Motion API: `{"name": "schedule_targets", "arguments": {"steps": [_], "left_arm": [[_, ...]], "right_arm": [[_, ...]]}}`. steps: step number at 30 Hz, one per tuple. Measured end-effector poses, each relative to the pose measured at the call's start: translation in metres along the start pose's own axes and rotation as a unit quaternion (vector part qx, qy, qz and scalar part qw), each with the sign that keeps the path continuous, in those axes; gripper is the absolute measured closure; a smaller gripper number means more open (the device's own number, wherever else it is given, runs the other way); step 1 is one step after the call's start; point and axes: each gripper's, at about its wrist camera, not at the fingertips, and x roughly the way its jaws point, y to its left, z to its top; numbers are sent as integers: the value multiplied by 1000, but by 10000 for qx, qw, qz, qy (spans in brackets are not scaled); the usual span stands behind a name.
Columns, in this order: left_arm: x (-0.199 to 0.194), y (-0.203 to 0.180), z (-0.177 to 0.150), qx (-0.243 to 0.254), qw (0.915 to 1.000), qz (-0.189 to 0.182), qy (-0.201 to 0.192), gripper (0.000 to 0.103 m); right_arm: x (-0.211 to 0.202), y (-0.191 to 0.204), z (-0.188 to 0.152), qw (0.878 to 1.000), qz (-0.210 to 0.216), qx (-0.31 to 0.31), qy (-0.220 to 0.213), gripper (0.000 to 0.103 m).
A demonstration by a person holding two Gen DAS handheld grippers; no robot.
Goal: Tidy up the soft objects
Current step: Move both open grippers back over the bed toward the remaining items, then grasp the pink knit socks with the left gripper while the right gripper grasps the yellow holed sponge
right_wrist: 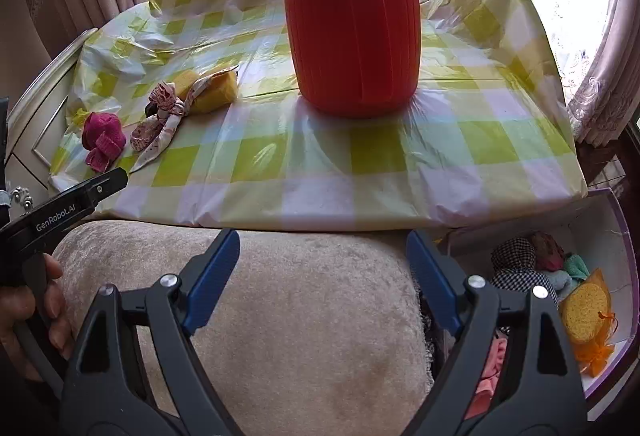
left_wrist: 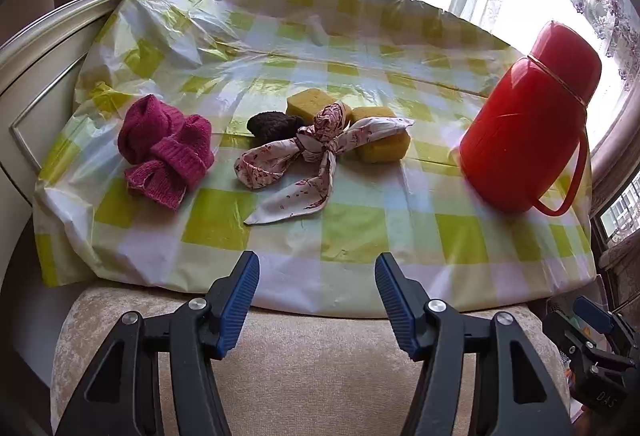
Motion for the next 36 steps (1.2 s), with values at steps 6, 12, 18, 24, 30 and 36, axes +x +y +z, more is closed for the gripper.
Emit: {"name": "schedule_targets", "arguments": {"steps": [6, 12, 18, 24, 30, 36], "left_arm": [[6, 14, 6, -152, 9998, 92, 51, 42], [14, 18, 11, -167, 9997, 142, 126, 42], [21, 23, 15, -205, 9995, 180, 188, 42], [22, 43, 21, -642, 9978, 170, 11, 42], [20, 87, 31, -1441, 9889, 207, -308, 42], [30, 124, 41, -2045, 9774, 304, -437, 42]], "right_arm": [[16, 18, 9, 9999, 34, -148, 74, 16], [28, 34, 17, 9994, 63, -313, 131, 16], [39, 45, 25, 9990, 98, -393, 177, 16], [51, 57, 34, 9986, 134, -486, 183, 16], [65, 76, 47, 9978, 207, -618, 108, 16], [86, 94, 65, 9972, 284, -684, 69, 16]]}}
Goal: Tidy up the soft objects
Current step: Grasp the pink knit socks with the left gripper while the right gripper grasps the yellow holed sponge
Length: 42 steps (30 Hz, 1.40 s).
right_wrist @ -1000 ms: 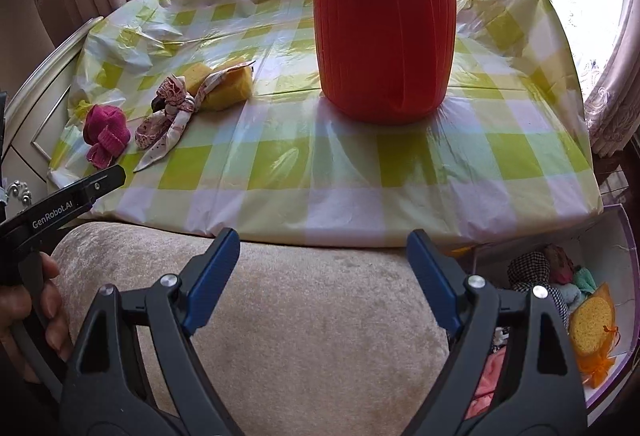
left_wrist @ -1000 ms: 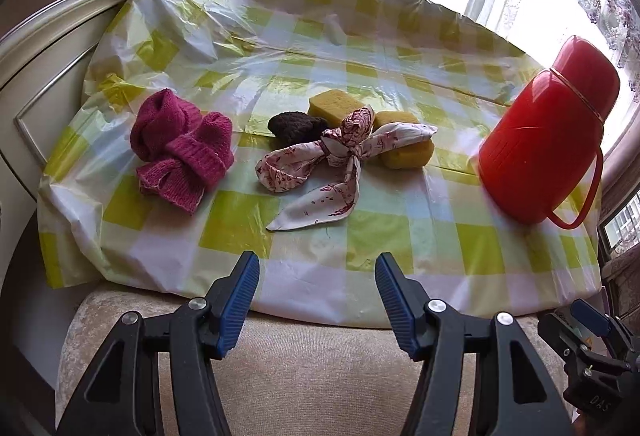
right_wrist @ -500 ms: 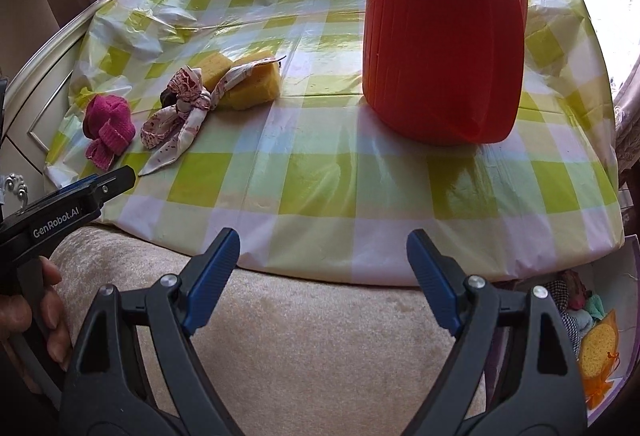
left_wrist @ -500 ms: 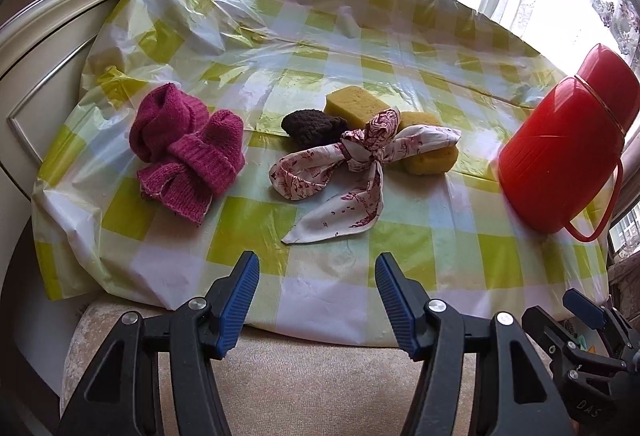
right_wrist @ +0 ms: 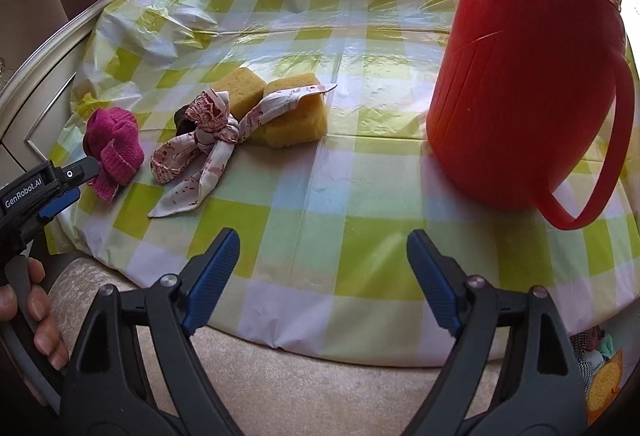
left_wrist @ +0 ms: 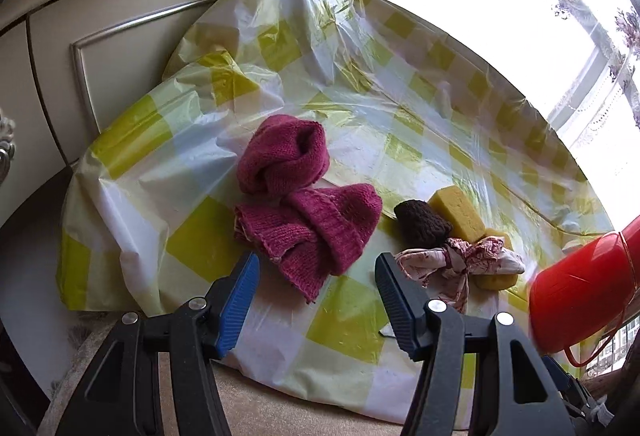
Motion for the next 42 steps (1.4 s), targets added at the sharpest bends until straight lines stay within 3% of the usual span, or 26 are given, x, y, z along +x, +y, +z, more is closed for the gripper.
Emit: {"name": "schedule_targets", "arguments": {"steps": [6, 10, 14, 17, 20, 24, 31, 34, 38, 42], "left_arm": [[19, -8, 8, 142, 9998, -39, 149, 42], [35, -14, 11, 201, 9995, 74, 231, 30], [49, -15, 13, 224, 9993, 89, 295, 31], [55, -17, 11, 303, 9990, 115, 323, 39], [56, -20, 10, 367, 9989, 65, 301, 55], [57, -20, 9, 373, 9988, -35, 303, 68], [51, -18, 6, 355, 9990, -126, 233, 72], [50, -18, 6, 366, 9990, -149, 227, 72], [48, -16, 5, 363, 9990, -159, 220, 72], [48, -16, 5, 365, 9990, -162, 212, 72]], "right_arm": [[32, 7, 23, 9999, -19, 27, 110, 16], [50, 11, 39, 9999, -77, -14, 113, 16], [66, 16, 52, 9999, -76, -93, 75, 16], [77, 21, 59, 9997, -131, -190, 40, 16], [86, 24, 64, 9992, -234, -311, -24, 16], [90, 26, 63, 9985, -363, -409, -38, 29], [80, 25, 56, 9985, -252, -472, -69, 33], [76, 23, 56, 9985, -315, -429, -88, 25], [80, 21, 54, 9972, -571, -473, 90, 25], [81, 23, 59, 9967, -573, -575, -31, 25]]}}
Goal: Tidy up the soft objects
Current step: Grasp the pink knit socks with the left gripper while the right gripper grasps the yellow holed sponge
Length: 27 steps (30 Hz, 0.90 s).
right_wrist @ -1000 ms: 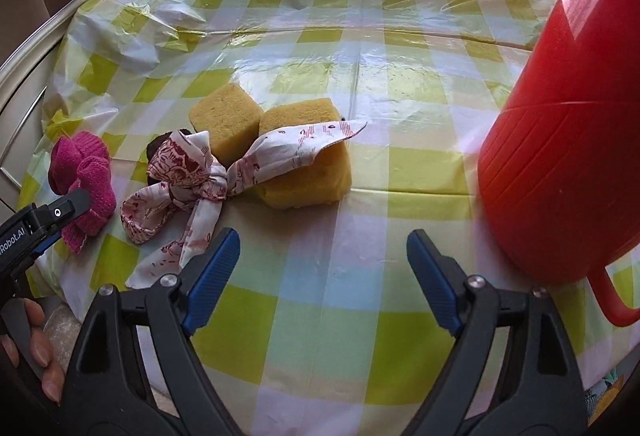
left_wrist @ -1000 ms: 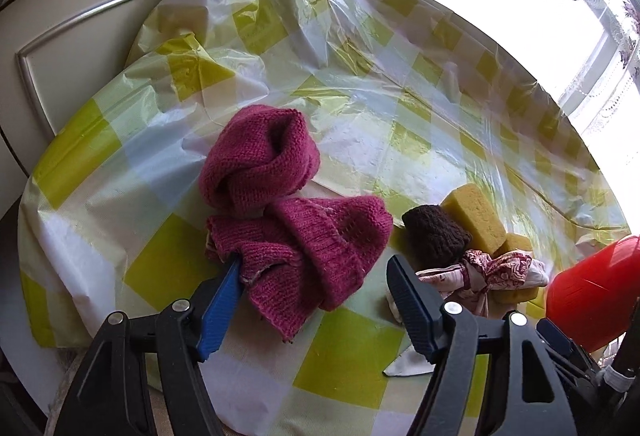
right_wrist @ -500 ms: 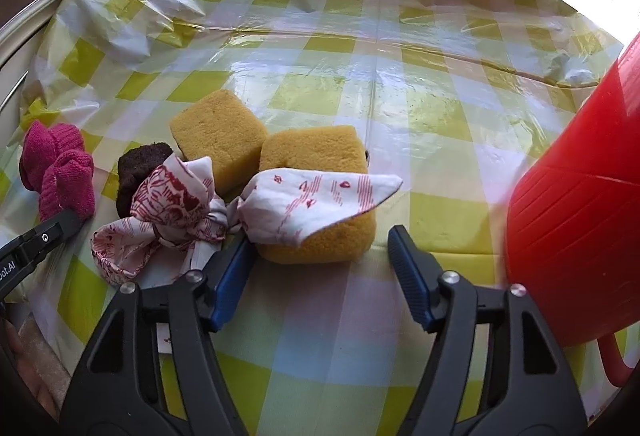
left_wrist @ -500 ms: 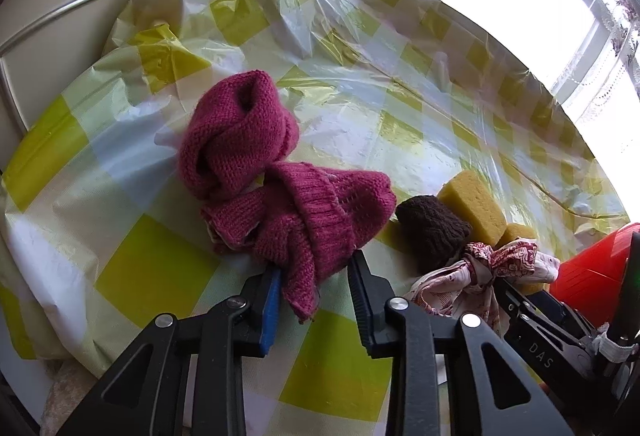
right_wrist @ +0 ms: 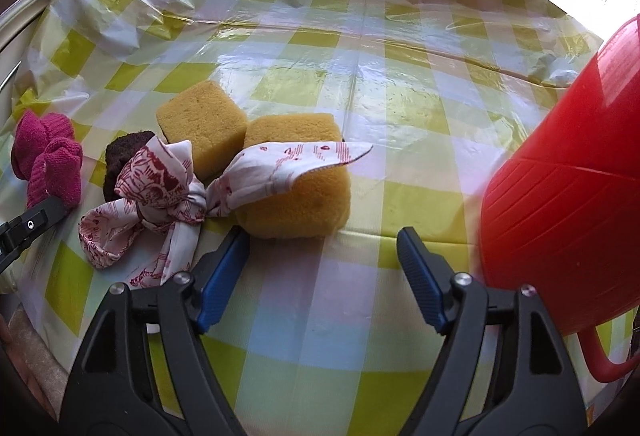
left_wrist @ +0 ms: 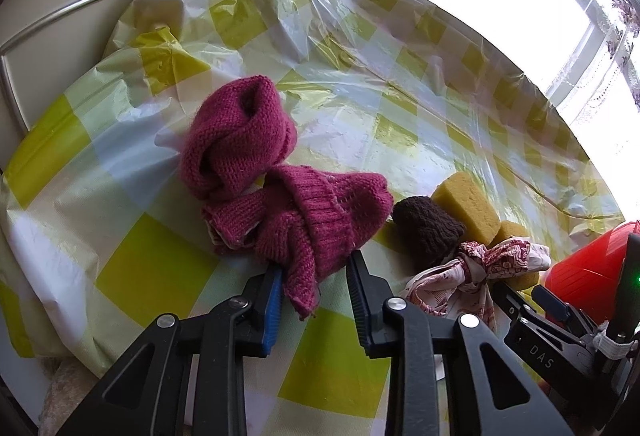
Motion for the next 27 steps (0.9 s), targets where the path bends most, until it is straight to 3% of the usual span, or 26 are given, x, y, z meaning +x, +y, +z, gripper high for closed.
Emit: {"name": "schedule_targets", "arguments": {"steps": [7, 11, 17, 19, 21, 23, 27], "left_arm": [[0, 0, 0, 10, 10000, 3, -9, 72], [-1, -2, -1, 54, 10000, -28, -55, 72], [-4, -3, -2, 105, 9999, -45, -125, 72], [-5, -3, -2, 99, 9998, -53, -153, 72], [-6, -3, -2, 99, 9998, -61, -164, 72], [-5, -3, -2, 114, 9998, -69, -162, 72], [-5, -3, -2, 110, 9998, -95, -167, 72]], "right_arm": [[11, -1, 9, 10000, -1, 18, -87, 28], [8, -6, 9, 9998, -16, 72, -166, 66], [-6, -10, 5, 9994, 31, 77, -327, 71], [-11, -13, 5, 9995, 0, 99, -295, 69], [-20, -17, 6, 9993, -77, 179, -310, 36], [-39, -22, 12, 9976, -26, 360, -587, 23], [-50, -23, 41, 9963, 97, 544, -655, 18]]}}
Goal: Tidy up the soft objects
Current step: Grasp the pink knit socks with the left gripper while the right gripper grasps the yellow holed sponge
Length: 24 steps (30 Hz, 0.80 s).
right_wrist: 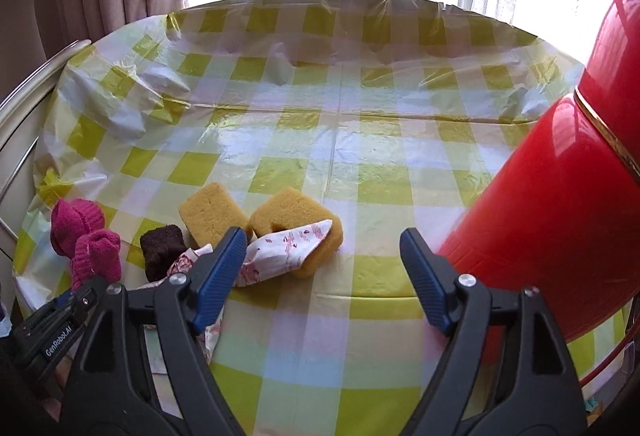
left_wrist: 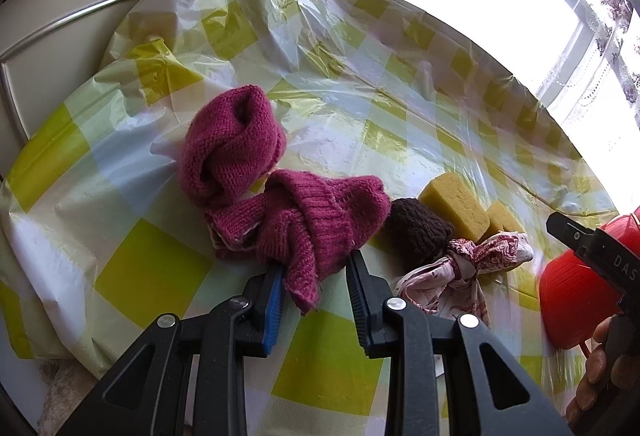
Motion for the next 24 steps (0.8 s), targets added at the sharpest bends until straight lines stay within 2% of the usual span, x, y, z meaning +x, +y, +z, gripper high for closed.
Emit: {"name": "schedule_targets", "arguments": {"steps": [2, 3, 6, 8, 11, 17, 19, 20, 21, 24], "left_arm": [[0, 0, 0, -26, 10000, -12, -6, 72], [0, 1, 0, -44, 10000, -24, -6, 72], [0, 3, -1, -93, 9999, -53, 1, 72], [1, 4, 0, -104, 9999, -70, 14, 72], [2, 5, 0, -139, 9998, -110, 19, 72], [4, 8, 0, -165, 9997, -157, 38, 72], [4, 8, 0, -163, 9997, -157, 35, 72], [4, 8, 0, -163, 9997, -160, 35, 72], [4, 8, 0, -164, 9997, -166, 34, 72], [4, 7, 0, -144, 9997, -189, 24, 72]], "right_arm": [[22, 12, 11, 9986, 70, -235, 460, 16], [32, 19, 13, 9975, 156, -370, 577, 16], [56, 25, 21, 9956, -16, -496, 797, 16], [74, 28, 22, 9900, 21, -736, 1206, 16], [80, 25, 19, 9878, -90, -862, 1292, 16], [106, 11, 21, 9873, 62, -559, 1483, 16], [116, 7, 23, 9874, 86, -368, 1539, 22], [120, 4, 24, 9874, 79, -264, 1560, 34], [121, 1, 26, 9886, 29, -210, 1488, 39], [118, -7, 30, 9896, 254, 9, 1419, 42]]}}
